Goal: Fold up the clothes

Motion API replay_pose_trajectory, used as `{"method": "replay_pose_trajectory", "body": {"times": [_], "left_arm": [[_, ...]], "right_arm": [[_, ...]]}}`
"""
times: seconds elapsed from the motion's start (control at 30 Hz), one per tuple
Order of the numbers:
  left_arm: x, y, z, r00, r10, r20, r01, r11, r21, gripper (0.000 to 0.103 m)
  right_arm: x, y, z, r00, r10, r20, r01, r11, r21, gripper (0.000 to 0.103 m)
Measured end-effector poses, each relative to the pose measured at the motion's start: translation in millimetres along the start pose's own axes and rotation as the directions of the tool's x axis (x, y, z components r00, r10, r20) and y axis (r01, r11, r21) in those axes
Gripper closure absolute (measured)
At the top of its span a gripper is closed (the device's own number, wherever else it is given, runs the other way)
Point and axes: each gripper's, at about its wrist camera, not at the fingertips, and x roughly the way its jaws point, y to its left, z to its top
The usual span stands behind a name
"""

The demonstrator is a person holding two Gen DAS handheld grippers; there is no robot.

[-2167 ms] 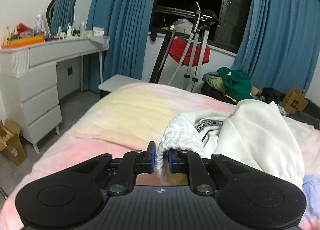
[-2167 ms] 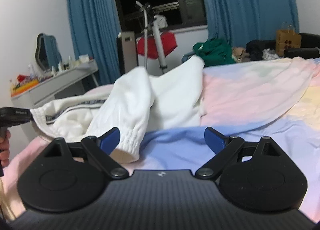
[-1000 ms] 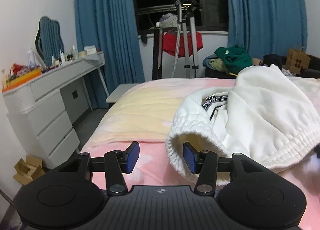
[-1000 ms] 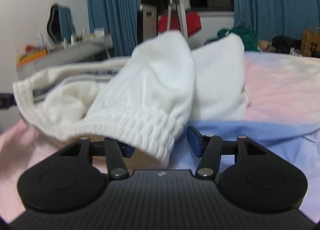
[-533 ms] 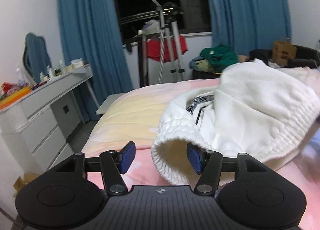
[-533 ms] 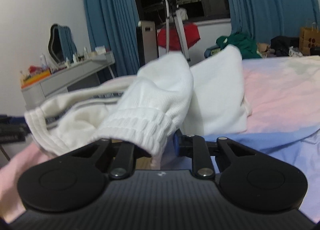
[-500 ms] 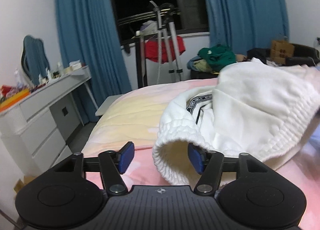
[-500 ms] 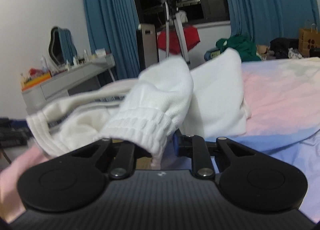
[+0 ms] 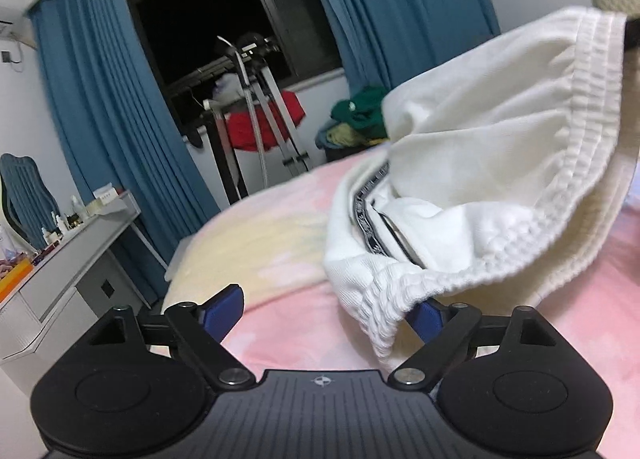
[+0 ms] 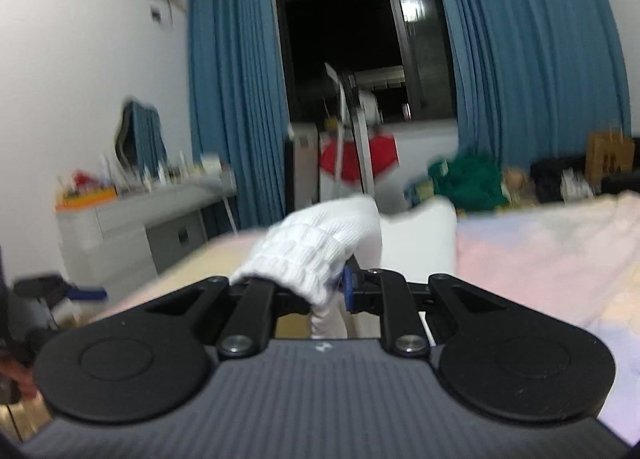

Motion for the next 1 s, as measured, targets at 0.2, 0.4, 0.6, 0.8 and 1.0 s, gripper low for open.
{"method": "replay_pose_trajectory", "body": {"times": [0.2, 0.4, 0.6, 0.8, 1.0], "left_arm": [[-6.9, -19.4, 0.3, 0.999, -0.034, 0.022, 0.032, 0.997, 0.076, 0.015], [-20.5, -37.8, 1.5, 0.993, -0.063, 0.097, 0.048, 0.989, 0.142, 0.015], [-20.7, -69.3, -0.6, 0.987, -0.088, 0.134, 0.051, 0.965, 0.259, 0.015], [-7.5, -98.5, -7.4, 0.987, -0.056, 0.153, -0.007, 0.922, 0.386, 0.016], [5.1, -114.9, -15.4, 0.99, -0.072, 0.123, 0.002, 0.869, 0.494, 0.022]], "right_arm": [[14.9, -19.2, -8.0, 0.99, -0.037, -0.138, 0.046, 0.997, 0.062, 0.086], [9.6, -20.8, -3.9, 0.993, -0.027, -0.119, 0.037, 0.996, 0.086, 0.085], [3.4, -15.4, 3.7, 0.996, 0.005, -0.085, 0.002, 0.997, 0.081, 0.085], [-8.3, -9.4, 9.4, 0.998, 0.054, -0.039, -0.051, 0.996, 0.069, 0.085], [-10.0, -4.8, 7.8, 0.998, 0.052, -0.046, -0.05, 0.998, 0.047, 0.085]]}}
